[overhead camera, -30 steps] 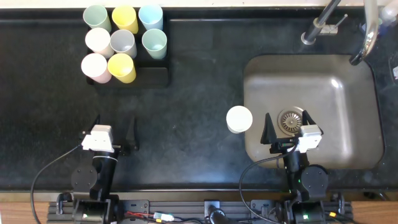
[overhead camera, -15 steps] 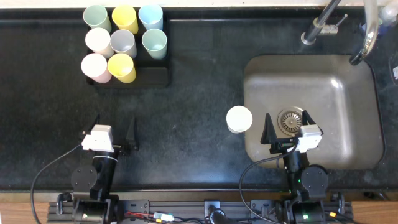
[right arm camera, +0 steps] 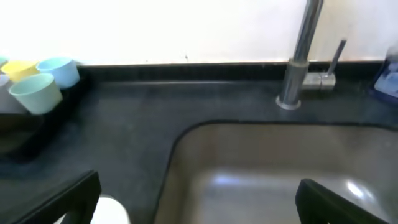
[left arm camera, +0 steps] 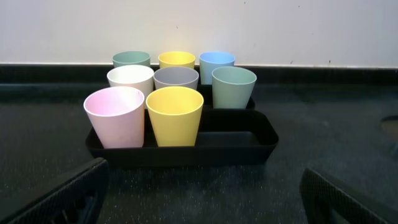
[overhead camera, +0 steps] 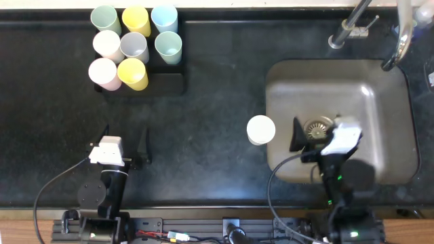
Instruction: Store Cups
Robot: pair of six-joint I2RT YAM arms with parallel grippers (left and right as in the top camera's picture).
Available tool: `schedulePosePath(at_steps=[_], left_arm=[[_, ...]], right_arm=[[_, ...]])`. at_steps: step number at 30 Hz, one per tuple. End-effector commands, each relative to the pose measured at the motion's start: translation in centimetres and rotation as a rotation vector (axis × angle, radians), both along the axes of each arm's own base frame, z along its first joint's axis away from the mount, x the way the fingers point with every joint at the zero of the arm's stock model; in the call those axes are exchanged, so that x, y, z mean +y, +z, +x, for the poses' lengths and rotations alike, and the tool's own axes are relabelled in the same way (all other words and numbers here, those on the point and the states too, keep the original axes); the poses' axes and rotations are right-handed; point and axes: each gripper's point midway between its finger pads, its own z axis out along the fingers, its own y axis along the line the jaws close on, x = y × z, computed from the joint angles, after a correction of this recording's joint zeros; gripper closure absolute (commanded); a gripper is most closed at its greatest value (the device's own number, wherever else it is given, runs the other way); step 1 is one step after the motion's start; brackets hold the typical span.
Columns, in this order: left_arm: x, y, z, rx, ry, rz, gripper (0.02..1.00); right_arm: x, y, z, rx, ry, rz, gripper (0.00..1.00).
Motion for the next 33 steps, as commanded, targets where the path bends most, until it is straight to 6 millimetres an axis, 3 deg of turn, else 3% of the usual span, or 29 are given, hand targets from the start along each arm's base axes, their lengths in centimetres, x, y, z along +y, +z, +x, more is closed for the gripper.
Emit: schedulePosePath(at_steps=[1,5,7,15,22,33], left_arm=[[-0.3,0.1,-0.1,-0.006,-0.016,0.017,0.018],[-0.3,0.1,-0.1,-0.006,-0.016,0.017,0.018],[-0.3,0.1,-0.1,-0.006,-0.016,0.017,0.018],[-0.3,0.1,-0.1,-0.006,-0.016,0.017,0.018],[-0.3,0.1,-0.1,-0.006,-0.016,0.017,0.018],[-0.3,0.1,-0.1,-0.006,-0.016,0.017,0.018]], right_arm=[[0.1,5.9,1.1,0.147,0.003,-0.014,0.005],[0.1,5.6,1.1,0.405,0.003,-0.036,0.003],[0.3,4.1,1.0,0.601,0.013,-0.046,0.003],[3.2,-2.5,0.3,1.047,0.142,0.042,0.003],[4.4,-6.6,0.8,1.233,0.175,0.035,0.003],[5.7,-11.3,2.3,1.348,0.152,-0.08,0.027]])
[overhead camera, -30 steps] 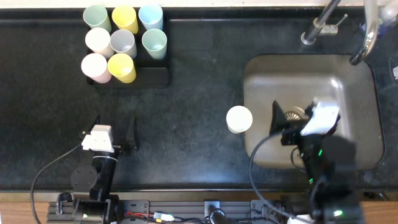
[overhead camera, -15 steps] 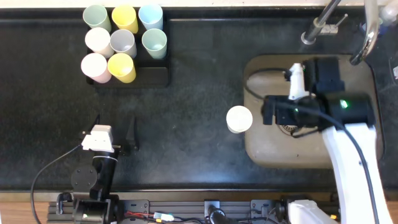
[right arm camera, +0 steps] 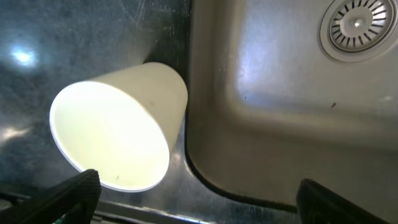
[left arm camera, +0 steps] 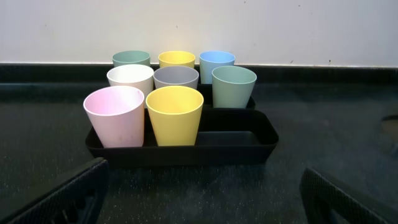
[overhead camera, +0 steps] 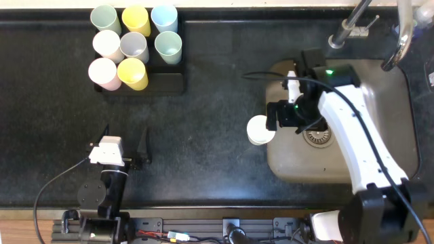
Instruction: Store Cups
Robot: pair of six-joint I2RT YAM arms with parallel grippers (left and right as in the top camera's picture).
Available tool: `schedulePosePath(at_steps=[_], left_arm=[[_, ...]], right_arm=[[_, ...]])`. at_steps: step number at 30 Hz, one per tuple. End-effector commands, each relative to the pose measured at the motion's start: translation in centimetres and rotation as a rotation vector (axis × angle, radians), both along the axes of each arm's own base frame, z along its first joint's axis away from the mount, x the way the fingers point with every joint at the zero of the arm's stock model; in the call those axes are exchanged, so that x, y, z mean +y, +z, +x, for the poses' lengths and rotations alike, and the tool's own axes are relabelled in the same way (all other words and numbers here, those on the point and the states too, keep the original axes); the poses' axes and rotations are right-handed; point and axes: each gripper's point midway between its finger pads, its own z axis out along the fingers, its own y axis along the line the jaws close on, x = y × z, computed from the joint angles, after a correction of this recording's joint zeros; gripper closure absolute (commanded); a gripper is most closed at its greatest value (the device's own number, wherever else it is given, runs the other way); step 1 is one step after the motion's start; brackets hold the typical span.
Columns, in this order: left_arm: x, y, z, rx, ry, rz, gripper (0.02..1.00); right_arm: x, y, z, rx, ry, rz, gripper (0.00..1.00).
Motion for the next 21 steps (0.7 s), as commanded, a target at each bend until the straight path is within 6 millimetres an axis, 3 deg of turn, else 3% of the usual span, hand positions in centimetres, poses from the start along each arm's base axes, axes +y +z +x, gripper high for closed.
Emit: schedulePosePath(at_steps=[1,10,21], left_arm=[[-0.3,0.1,-0.1,-0.007,-0.016,0.017,0.018],[-0.3,0.1,-0.1,-0.007,-0.016,0.017,0.018],[-0.3,0.1,-0.1,-0.007,-0.016,0.017,0.018]], right_arm=[[0.5,-0.8,1.2,-0.006,0.018,-0.035,0.051],[1.3,-2.5,1.6,0.019,0.044,-0.059,0.305],[2.4,-2.6,2.4,-0.021,0.069,-0.05,0.606]])
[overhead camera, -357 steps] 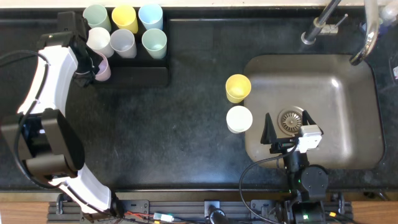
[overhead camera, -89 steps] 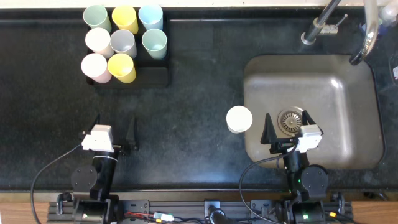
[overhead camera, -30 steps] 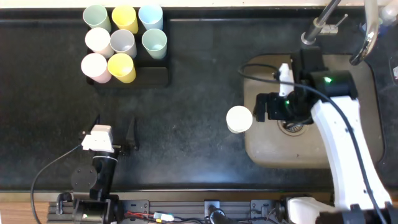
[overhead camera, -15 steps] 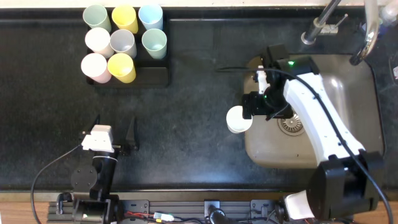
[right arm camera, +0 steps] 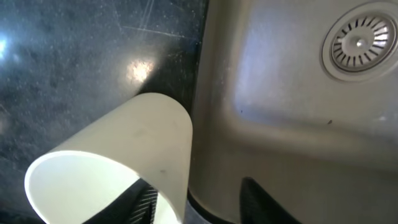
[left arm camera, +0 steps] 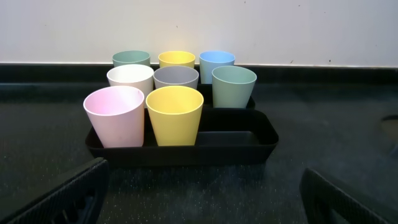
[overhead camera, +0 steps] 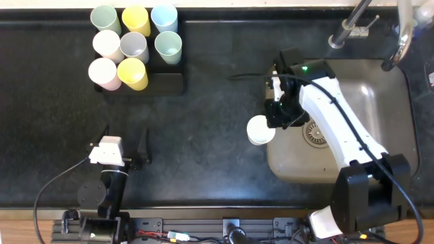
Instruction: Store Cups
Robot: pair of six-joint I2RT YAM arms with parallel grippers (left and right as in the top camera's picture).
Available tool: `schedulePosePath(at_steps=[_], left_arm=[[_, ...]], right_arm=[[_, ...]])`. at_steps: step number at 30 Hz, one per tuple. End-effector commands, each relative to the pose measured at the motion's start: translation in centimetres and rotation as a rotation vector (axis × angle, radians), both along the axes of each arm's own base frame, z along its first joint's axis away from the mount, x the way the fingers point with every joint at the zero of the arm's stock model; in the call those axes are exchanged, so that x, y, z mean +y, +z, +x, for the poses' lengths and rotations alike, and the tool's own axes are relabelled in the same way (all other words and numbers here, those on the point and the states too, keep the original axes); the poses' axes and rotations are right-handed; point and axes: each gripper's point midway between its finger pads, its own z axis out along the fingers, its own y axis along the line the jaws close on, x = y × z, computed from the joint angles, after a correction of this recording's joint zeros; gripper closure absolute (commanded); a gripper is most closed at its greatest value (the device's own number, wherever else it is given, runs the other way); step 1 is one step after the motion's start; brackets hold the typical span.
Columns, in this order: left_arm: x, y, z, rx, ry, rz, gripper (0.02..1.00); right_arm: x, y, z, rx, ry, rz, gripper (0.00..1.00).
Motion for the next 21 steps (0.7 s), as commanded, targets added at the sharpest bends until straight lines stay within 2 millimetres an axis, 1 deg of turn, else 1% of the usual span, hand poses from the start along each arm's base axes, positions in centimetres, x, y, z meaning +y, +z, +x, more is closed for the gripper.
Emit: schedulePosePath(at_steps=[1,7,11,13,16,19,21], left_arm=[[-0.3,0.1,-0.1,-0.007,-0.016,0.017,0.018],[-0.3,0.1,-0.1,-0.007,-0.016,0.017,0.018],[-0.3,0.1,-0.1,-0.007,-0.016,0.017,0.018],[-0.3,0.1,-0.1,-0.007,-0.016,0.017,0.018],[-0.3,0.1,-0.1,-0.007,-0.016,0.017,0.02],[-0.3,0.1,-0.1,-0.007,-0.016,0.017,0.018],[-0.3,0.1,-0.1,-0.007,-0.016,0.017,0.02]], right_arm=[[0.7,0.5,0.8,-0.031,0.014,0.009,0.606],[1.5,0.5,0.8,-0.043,0.041,0.013,0.619],[2.0,0.3,0.6,-0.041,0.058,0.012,0.676],[2.2,0.2,0.6,-0.043,0.064,0.013,0.709],[2.5,0.0,0.5,-0.045,0.072,0.013,0.805],[2.5,-0.1,0.4,-0.042,0.076,0.012,0.844],[2.5,-0.2,0.3,-0.038,0.077,0.011,0.925]])
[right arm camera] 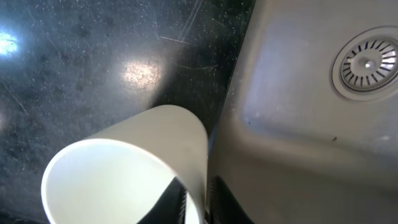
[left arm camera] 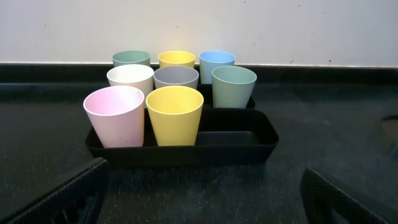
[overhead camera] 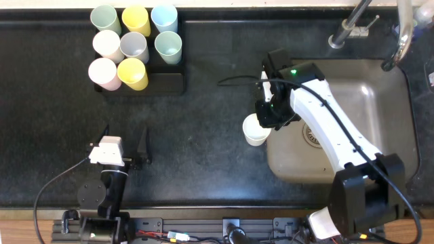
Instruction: Store Cups
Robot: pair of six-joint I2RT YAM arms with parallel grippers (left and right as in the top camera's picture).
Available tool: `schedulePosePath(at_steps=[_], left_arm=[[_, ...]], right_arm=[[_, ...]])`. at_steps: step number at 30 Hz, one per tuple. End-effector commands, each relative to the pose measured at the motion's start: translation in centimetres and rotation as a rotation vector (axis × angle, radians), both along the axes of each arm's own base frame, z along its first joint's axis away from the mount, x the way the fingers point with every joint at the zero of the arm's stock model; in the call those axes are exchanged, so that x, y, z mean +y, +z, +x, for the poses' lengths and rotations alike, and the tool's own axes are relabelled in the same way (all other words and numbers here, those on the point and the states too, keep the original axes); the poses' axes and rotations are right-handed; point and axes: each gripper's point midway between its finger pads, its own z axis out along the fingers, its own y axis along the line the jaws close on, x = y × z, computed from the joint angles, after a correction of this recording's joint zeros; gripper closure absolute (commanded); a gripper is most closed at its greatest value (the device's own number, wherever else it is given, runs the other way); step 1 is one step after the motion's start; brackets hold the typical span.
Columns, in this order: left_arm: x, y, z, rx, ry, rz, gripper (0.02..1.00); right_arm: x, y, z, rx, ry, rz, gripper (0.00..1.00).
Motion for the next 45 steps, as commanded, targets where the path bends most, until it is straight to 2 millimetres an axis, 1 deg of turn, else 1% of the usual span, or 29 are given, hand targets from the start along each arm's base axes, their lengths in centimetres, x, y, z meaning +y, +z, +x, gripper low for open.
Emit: schedulePosePath(at_steps=[1,5,7,9,10,12,13,14,17,18,19,21,23,25,28,29,30,33,35,36,38,40,42,45], left_arm=[[-0.3,0.1,-0.1,-0.007,-0.016,0.017,0.018],[-0.3,0.1,-0.1,-0.007,-0.016,0.017,0.018],[-0.3,0.1,-0.1,-0.007,-0.016,0.017,0.018],[-0.3,0.1,-0.1,-0.007,-0.016,0.017,0.018],[-0.3,0.1,-0.1,-0.007,-0.016,0.017,0.018],[-0.3,0.1,-0.1,-0.007,-0.016,0.017,0.018],[-0.3,0.1,-0.1,-0.007,-0.016,0.017,0.018],[-0.3,0.1,-0.1,-0.007,-0.016,0.017,0.018],[-0.3,0.1,-0.1,-0.007,-0.016,0.017,0.018],[-0.3,0.1,-0.1,-0.007,-0.016,0.017,0.02],[-0.3,0.1,-0.1,-0.007,-0.016,0.017,0.02],[-0.3,0.1,-0.1,-0.007,-0.016,0.017,0.018],[-0.3,0.1,-0.1,-0.007,-0.016,0.017,0.018],[-0.3,0.1,-0.1,-0.007,-0.016,0.017,0.018],[-0.3,0.1,-0.1,-0.007,-0.016,0.017,0.018],[-0.3,0.1,-0.1,-0.007,-0.016,0.017,0.018],[-0.3,0.1,-0.1,-0.007,-0.016,0.017,0.018],[-0.3,0.1,-0.1,-0.007,-0.016,0.017,0.018],[-0.3,0.1,-0.1,-0.007,-0.016,0.017,0.018],[-0.3,0.1,-0.1,-0.007,-0.016,0.017,0.018],[-0.3,0.1,-0.1,-0.007,-0.016,0.017,0.018],[-0.3,0.1,-0.1,-0.007,-0.016,0.017,0.018],[-0.3,0.1,-0.1,-0.007,-0.016,0.017,0.018],[-0.3,0.1,-0.1,-0.007,-0.016,0.017,0.018]], right_arm=[[0.3,-0.3,-0.1,0.005,0.011,-0.001,0.956],[0.2,-0.4,-0.1,0.006,0.011,-0.009,0.954],[-0.1,0.4,0.4,-0.041,0.011,-0.017,0.958],[0.0,2.2,1.0,-0.111,0.008,-0.003,0.958],[0.1,3.4,1.4,-0.149,0.0,0.01,0.958],[0.7,6.9,2.4,-0.251,-0.025,0.051,0.958],[1.7,10.3,3.3,-0.35,-0.037,0.097,0.958],[2.5,12.6,3.8,-0.411,-0.039,0.129,0.958],[5.0,17.9,5.0,-0.542,-0.03,0.202,0.958],[6.0,19.3,5.2,-0.577,-0.02,0.225,0.958],[8.1,21.6,5.7,-0.646,0.001,0.26,0.958],[10.4,22.9,6.1,-0.694,0.016,0.276,0.956],[12.4,23.0,6.5,-0.703,0.029,0.283,0.956],[14.3,22.1,7.1,-0.683,0.033,0.29,0.958],[16.3,19.9,8.4,-0.644,0.019,0.29,0.958],[17.3,18.5,9.2,-0.622,0.017,0.293,0.958],[17.8,17.7,9.6,-0.609,0.022,0.297,0.958],[18.8,15.4,10.5,-0.573,0.022,0.286,0.956],[19.3,14.3,10.7,-0.554,0.028,0.276,0.958],[19.8,13.3,10.6,-0.538,0.036,0.267,0.958],[20.4,12.3,10.5,-0.518,0.032,0.265,0.956],[20.9,11.8,10.6,-0.512,0.038,0.268,0.958],[21.8,10.8,10.5,-0.491,0.052,0.282,0.956],[22.2,9.8,10.6,-0.477,0.051,0.274,0.958]])
